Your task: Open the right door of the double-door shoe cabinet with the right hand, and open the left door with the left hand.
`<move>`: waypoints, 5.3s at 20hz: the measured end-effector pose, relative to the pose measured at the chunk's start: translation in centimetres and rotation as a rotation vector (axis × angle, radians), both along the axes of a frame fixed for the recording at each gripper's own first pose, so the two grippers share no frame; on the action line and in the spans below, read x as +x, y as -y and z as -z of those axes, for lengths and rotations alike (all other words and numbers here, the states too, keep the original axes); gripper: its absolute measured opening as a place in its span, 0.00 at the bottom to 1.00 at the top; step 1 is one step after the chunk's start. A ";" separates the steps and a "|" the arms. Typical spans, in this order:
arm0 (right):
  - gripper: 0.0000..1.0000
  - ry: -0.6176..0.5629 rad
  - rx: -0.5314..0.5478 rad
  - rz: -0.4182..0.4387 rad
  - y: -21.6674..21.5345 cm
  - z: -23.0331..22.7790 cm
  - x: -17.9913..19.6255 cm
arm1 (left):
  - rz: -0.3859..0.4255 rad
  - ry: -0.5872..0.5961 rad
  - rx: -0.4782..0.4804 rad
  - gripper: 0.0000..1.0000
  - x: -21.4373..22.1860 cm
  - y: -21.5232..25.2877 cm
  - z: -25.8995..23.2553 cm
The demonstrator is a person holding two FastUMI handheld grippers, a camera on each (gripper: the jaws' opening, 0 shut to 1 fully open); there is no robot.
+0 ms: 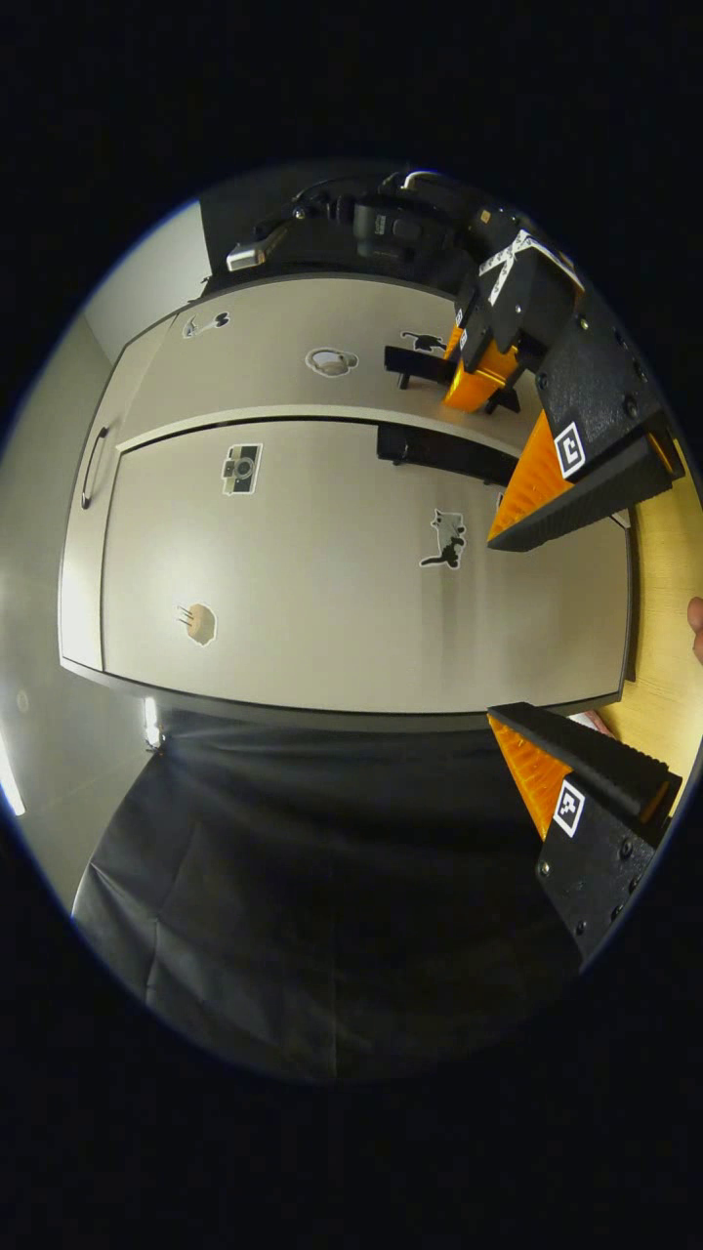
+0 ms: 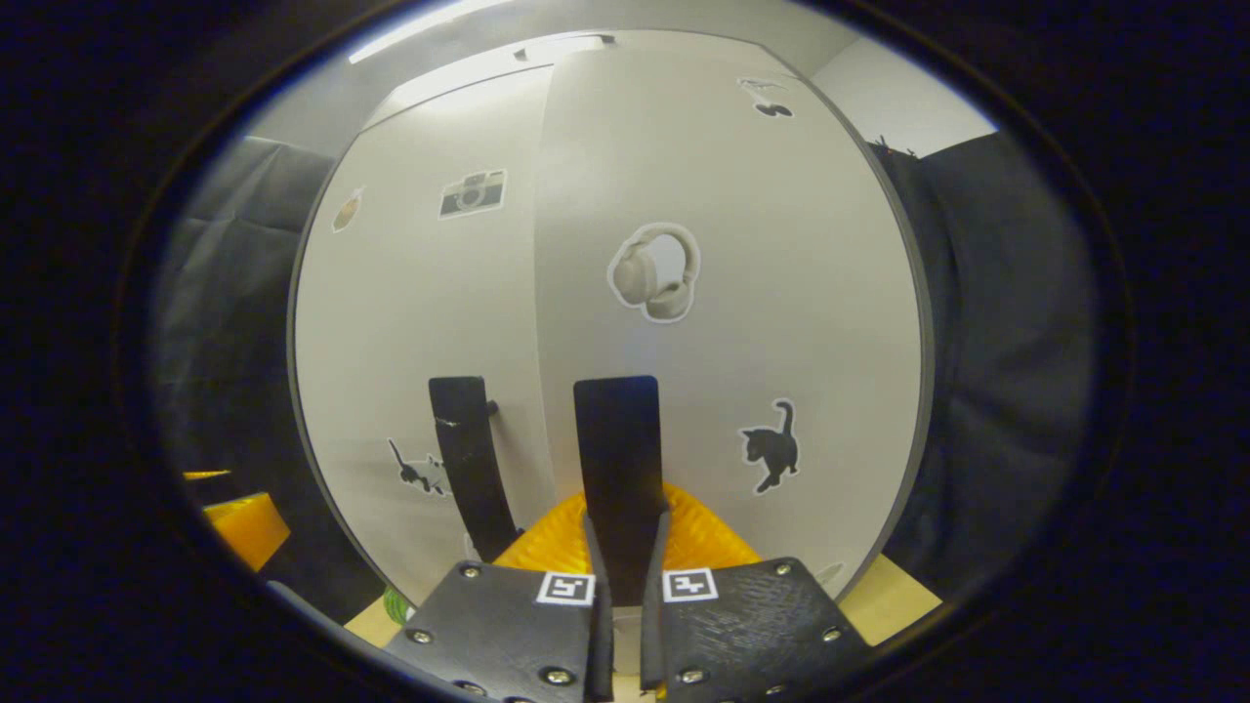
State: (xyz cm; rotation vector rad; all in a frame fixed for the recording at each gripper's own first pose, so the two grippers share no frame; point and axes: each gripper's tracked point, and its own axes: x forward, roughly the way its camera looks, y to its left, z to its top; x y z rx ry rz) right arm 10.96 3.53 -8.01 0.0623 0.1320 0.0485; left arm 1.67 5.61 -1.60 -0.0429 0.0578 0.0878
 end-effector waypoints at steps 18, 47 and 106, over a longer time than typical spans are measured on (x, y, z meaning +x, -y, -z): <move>0.11 -0.036 0.021 -0.137 3.0 -0.8 -6.2 | -0.036 -0.013 -0.015 0.96 -4.4 -1.5 0.7; 0.09 -0.037 0.040 0.092 13.4 -1.3 -12.1 | 0.184 -0.095 0.000 0.96 -2.2 6.4 3.5; 0.05 -0.108 -0.019 0.513 31.3 1.0 -24.9 | 0.142 0.007 0.109 0.28 11.8 13.2 2.1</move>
